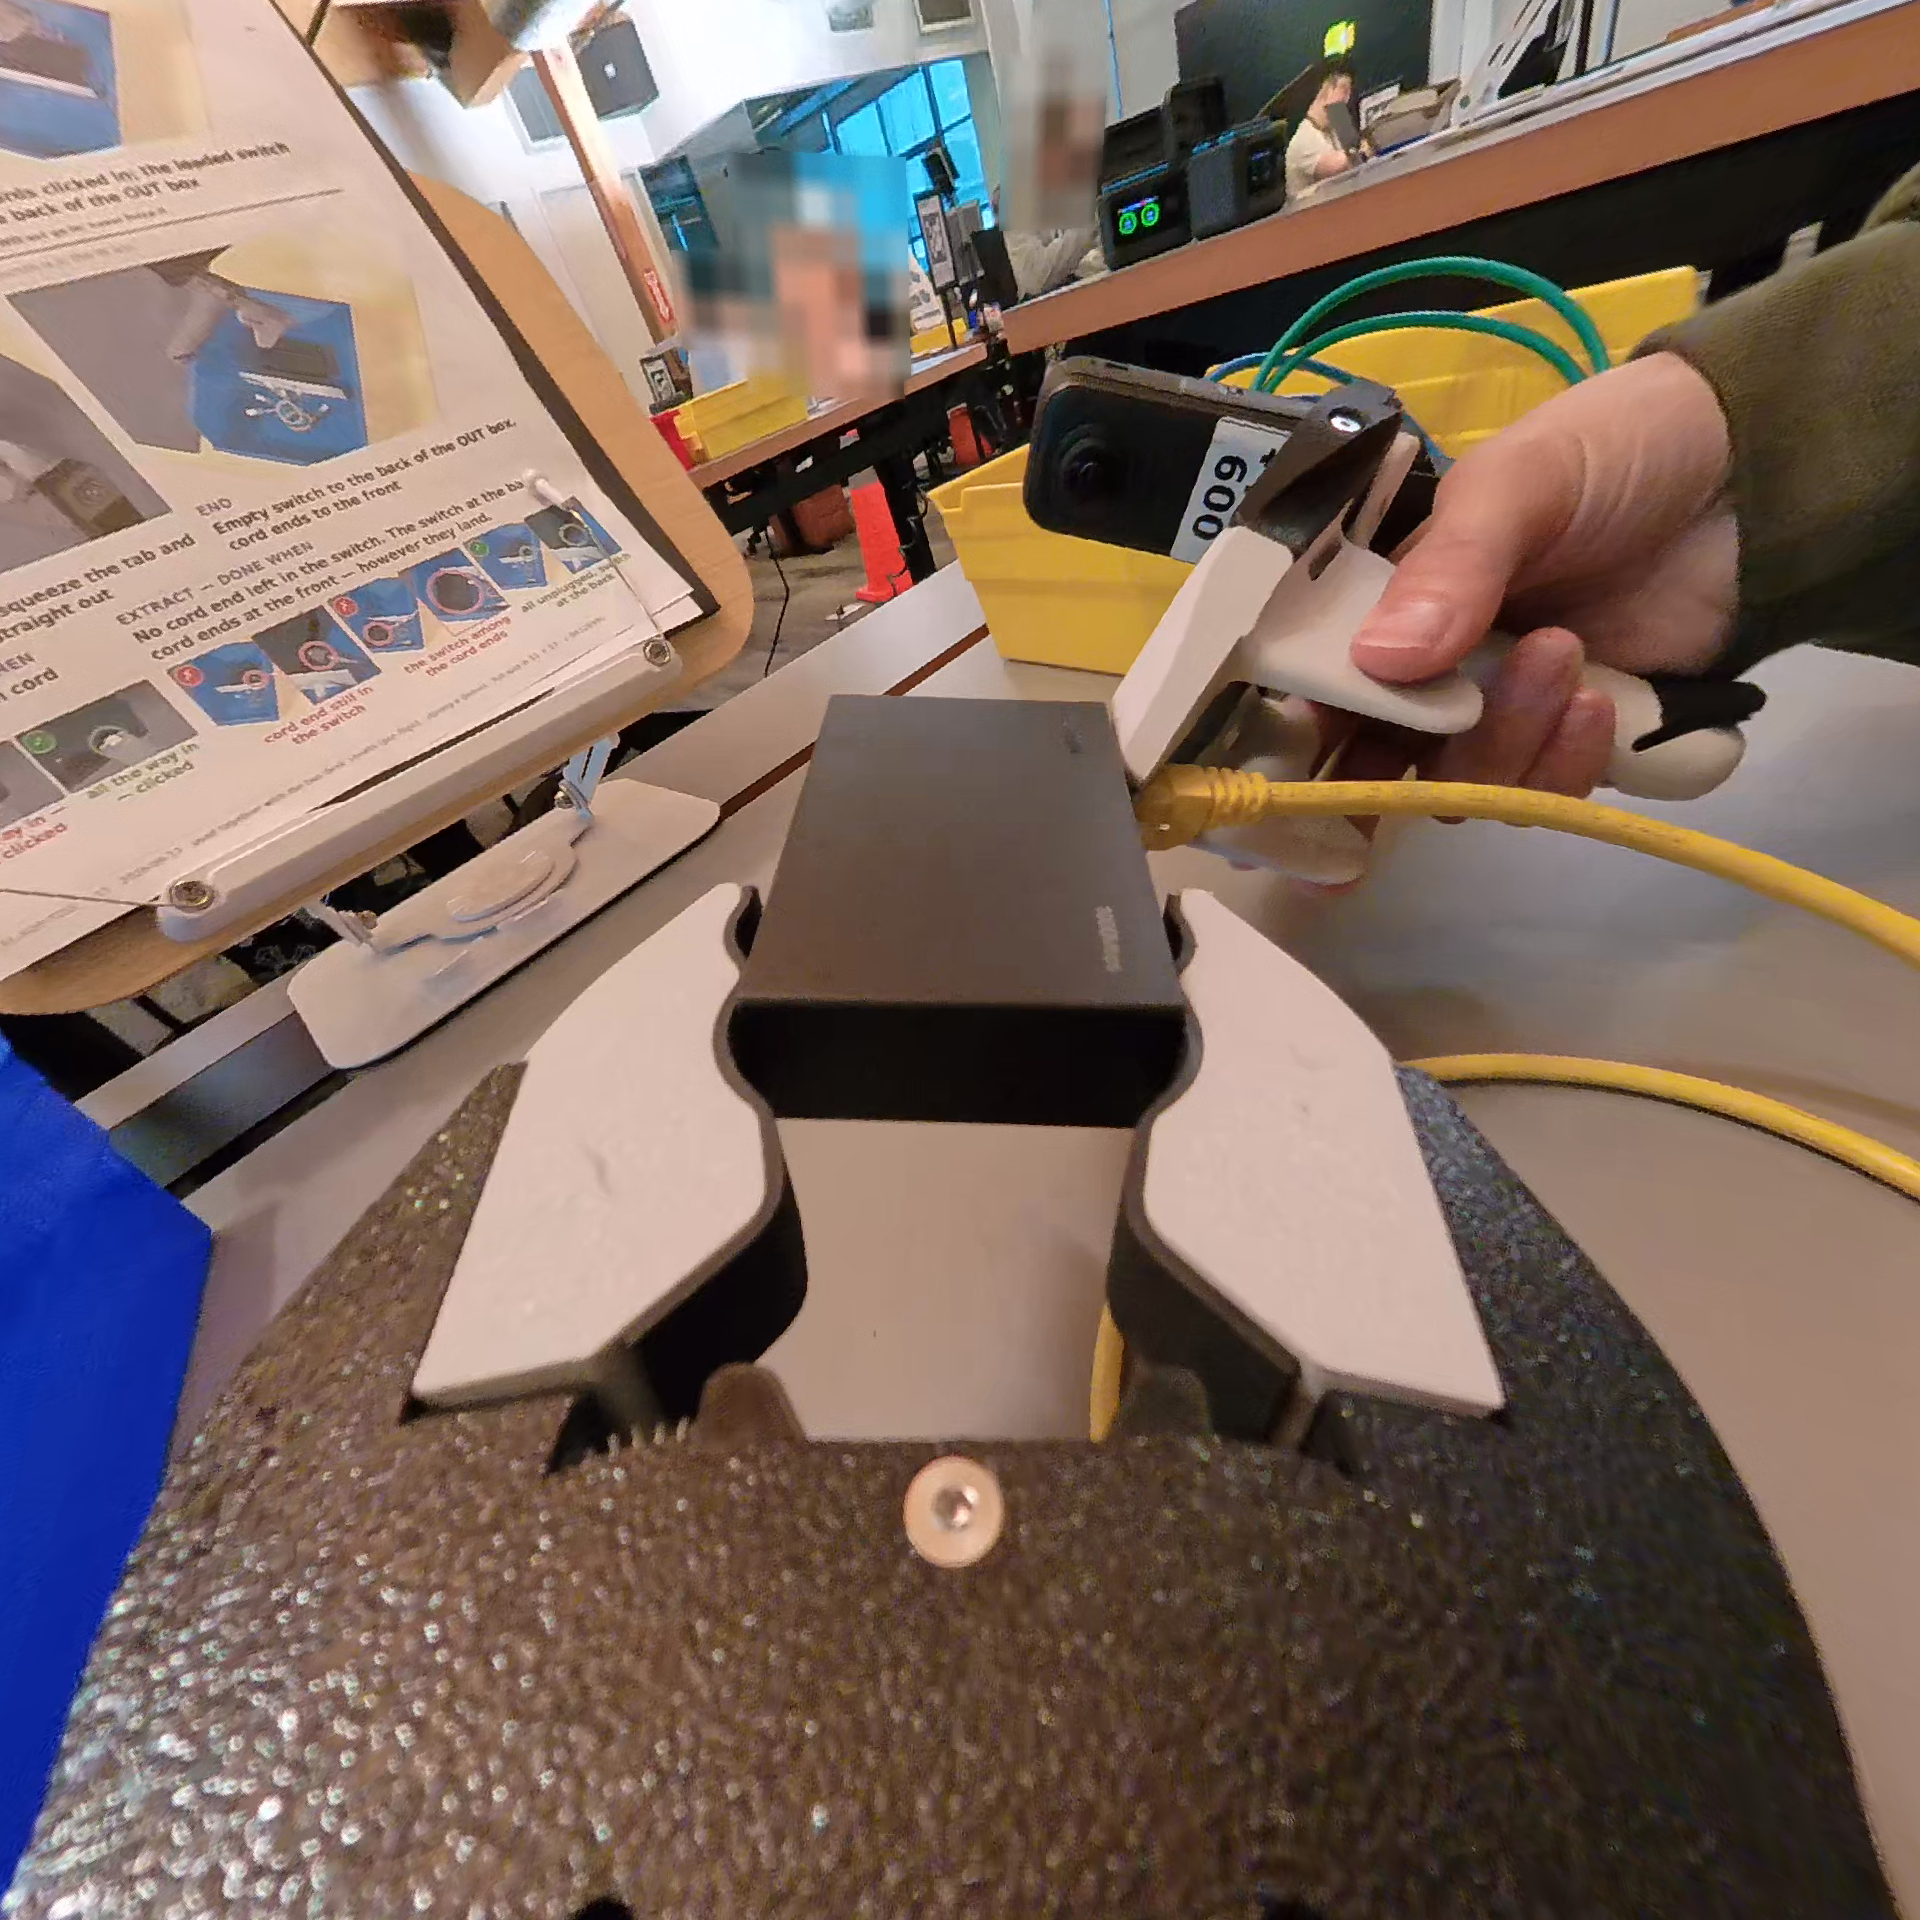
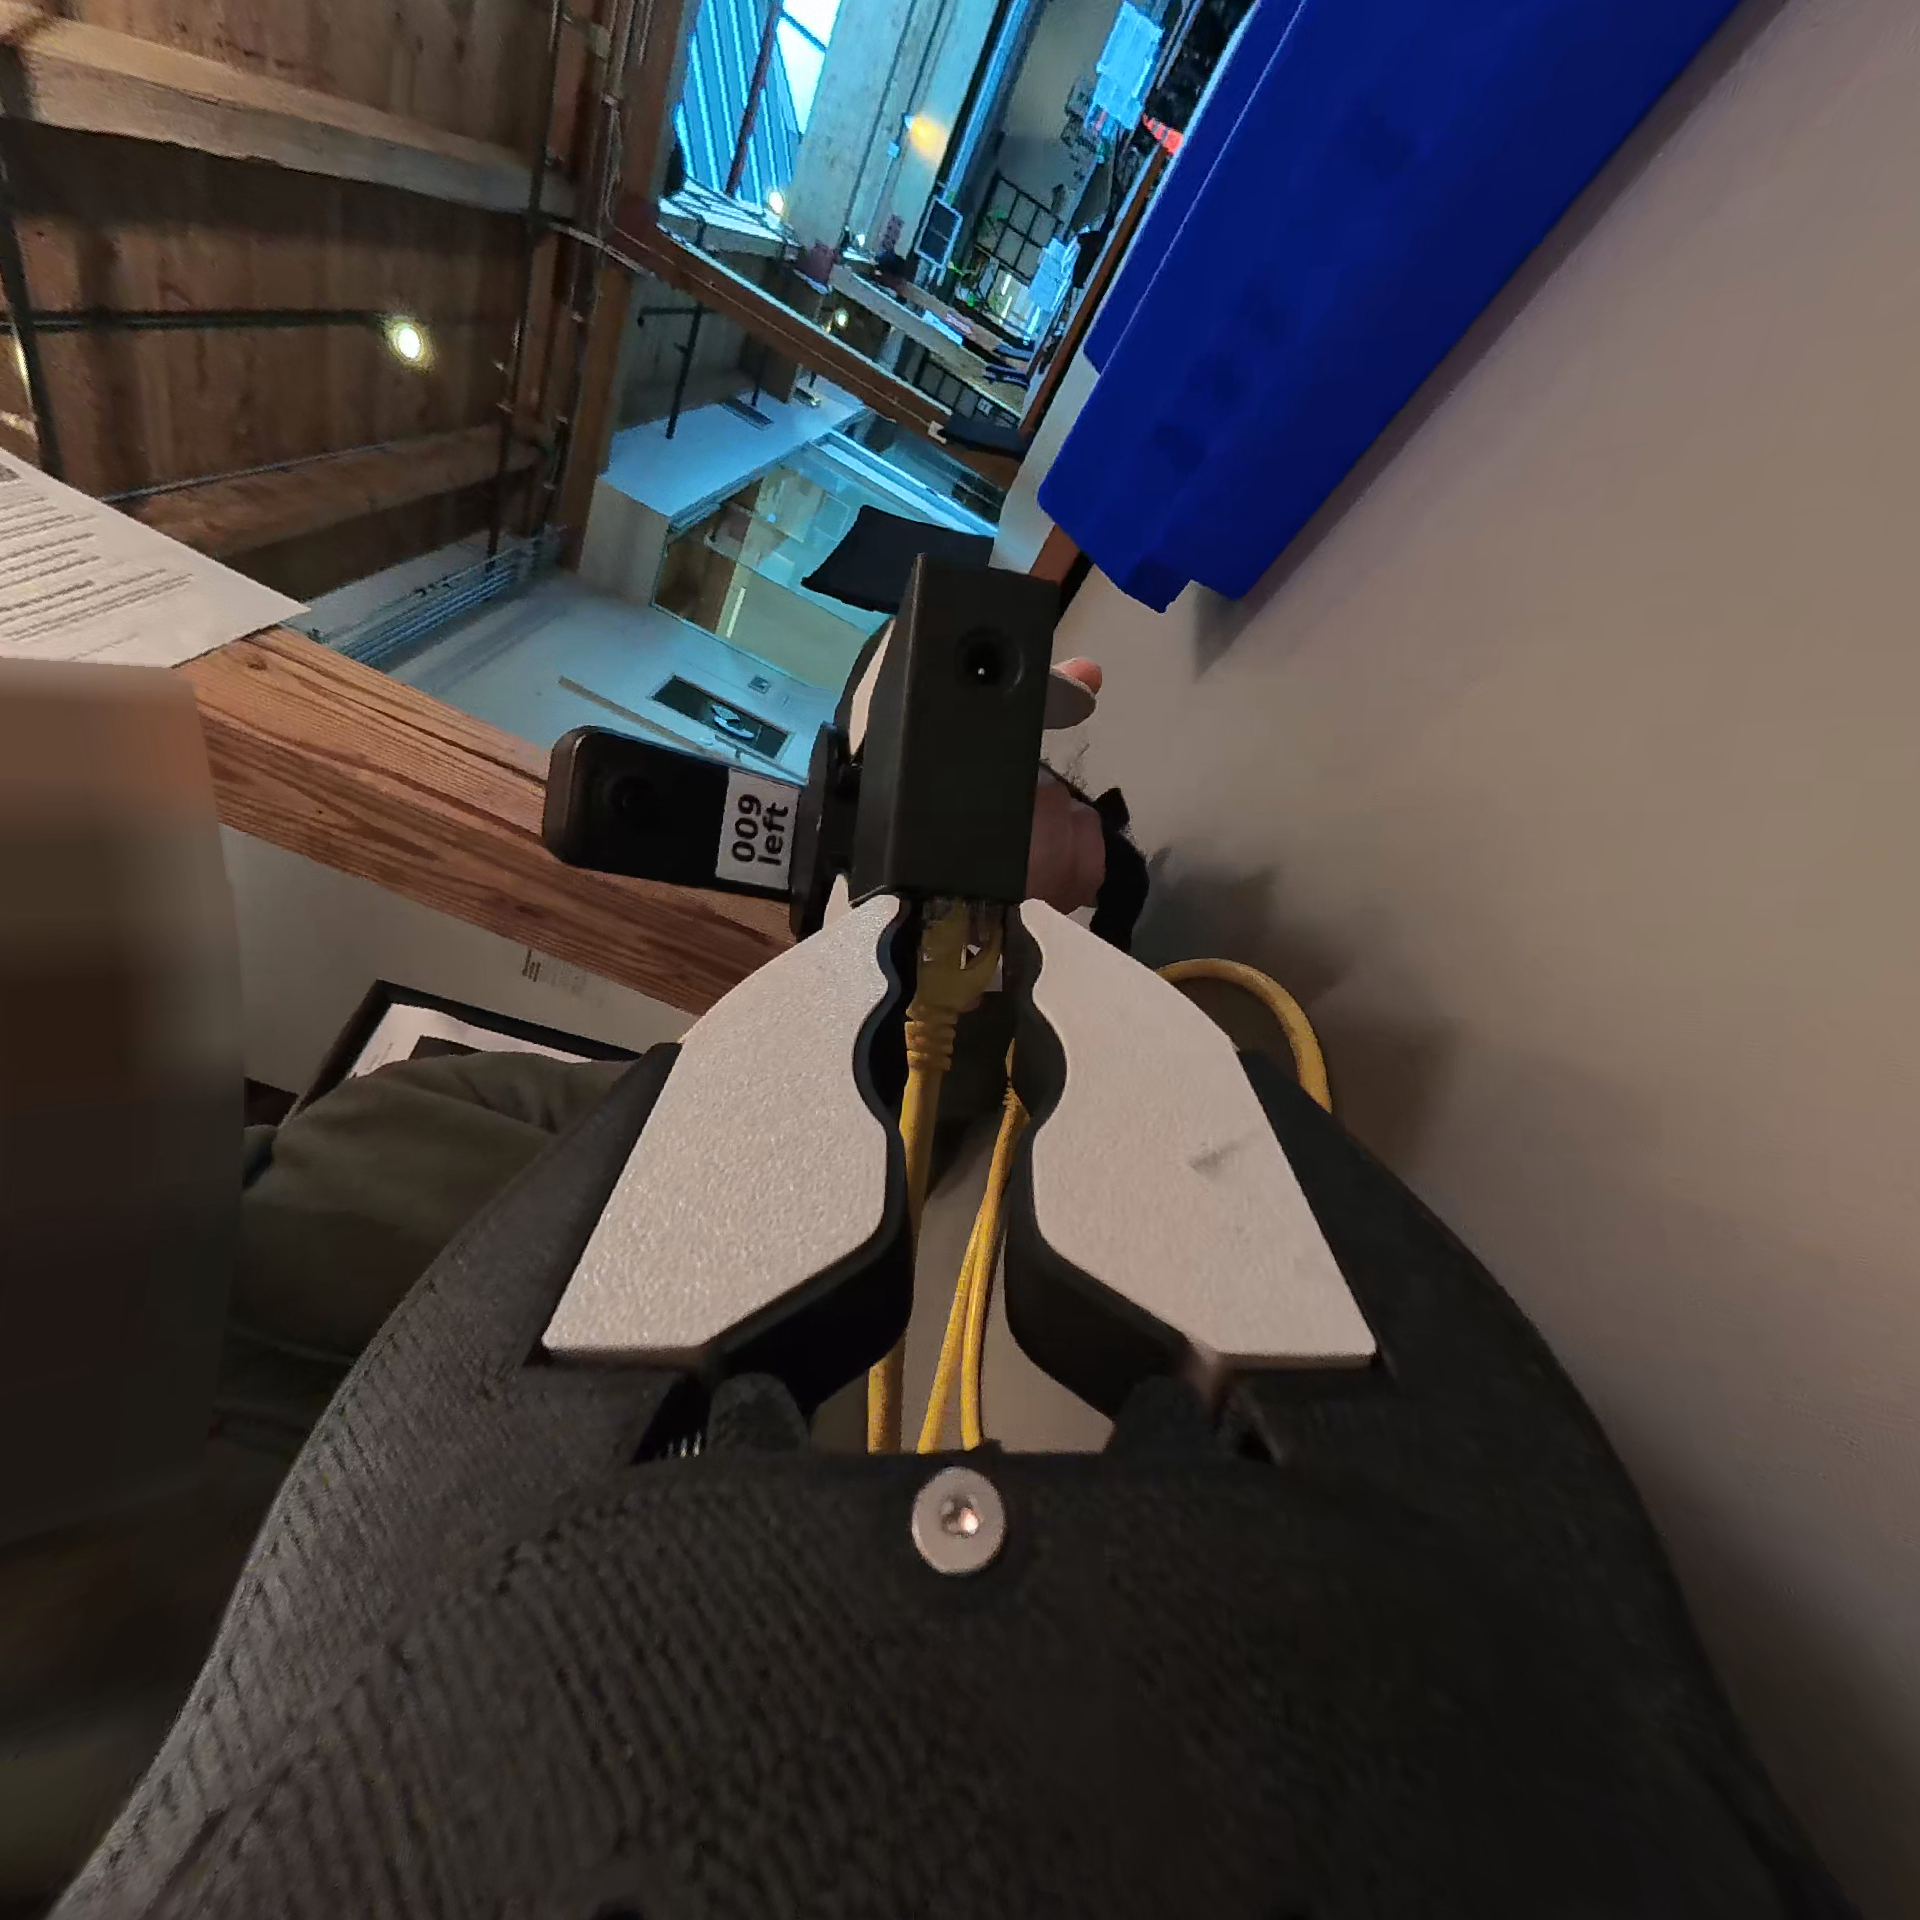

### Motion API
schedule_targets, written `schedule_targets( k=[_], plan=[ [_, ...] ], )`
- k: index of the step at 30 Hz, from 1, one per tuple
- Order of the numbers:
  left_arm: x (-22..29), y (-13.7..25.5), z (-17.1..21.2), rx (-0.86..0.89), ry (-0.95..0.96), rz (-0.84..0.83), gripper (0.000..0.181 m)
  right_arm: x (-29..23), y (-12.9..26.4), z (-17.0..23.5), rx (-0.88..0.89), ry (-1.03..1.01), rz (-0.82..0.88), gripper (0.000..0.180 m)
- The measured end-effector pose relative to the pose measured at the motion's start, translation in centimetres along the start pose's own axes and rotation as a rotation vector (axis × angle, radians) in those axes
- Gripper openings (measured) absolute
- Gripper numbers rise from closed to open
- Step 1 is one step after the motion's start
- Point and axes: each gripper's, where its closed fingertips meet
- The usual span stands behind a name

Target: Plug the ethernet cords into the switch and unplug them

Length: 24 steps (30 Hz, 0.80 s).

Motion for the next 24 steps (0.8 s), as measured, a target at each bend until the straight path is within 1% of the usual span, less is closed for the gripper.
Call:
schedule_targets(
  k=[4,9,13,15,19,21,24],
  plan=[
    [0.5,0.0,0.2,0.003,-0.015,0.079,0.072,0.0,0.3,0.6,0.057,0.020,-0.002,0.015],
    [1.2,-0.5,0.7,-0.008,-0.042,0.269,0.072,0.2,0.9,1.4,0.147,0.006,0.010,0.015],
    [1.1,-1.5,0.7,0.015,-0.120,0.370,0.072,0.6,1.3,1.0,0.235,0.016,-0.015,0.014],
    [1.1,-1.9,0.7,0.044,-0.148,0.377,0.072,0.7,1.5,0.8,0.249,0.026,-0.014,0.014],
    [1.4,-1.9,0.1,0.119,-0.201,0.354,0.072,0.1,1.9,1.0,0.176,0.130,0.029,0.014],
    [1.2,-2.0,0.1,0.121,-0.229,0.331,0.072,0.1,1.9,0.8,0.155,0.177,0.053,0.014],
    [1.1,-2.0,0.5,0.103,-0.191,0.312,0.072,0.2,1.9,0.7,0.108,0.230,0.092,0.014]
  ],
)
Point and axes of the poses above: each gripper's, where its closed fingertips meet, y back along the fingers, z out of its underside, x = y × z across the jaws, and after that the axes turned 11 degrees about x, right-handed
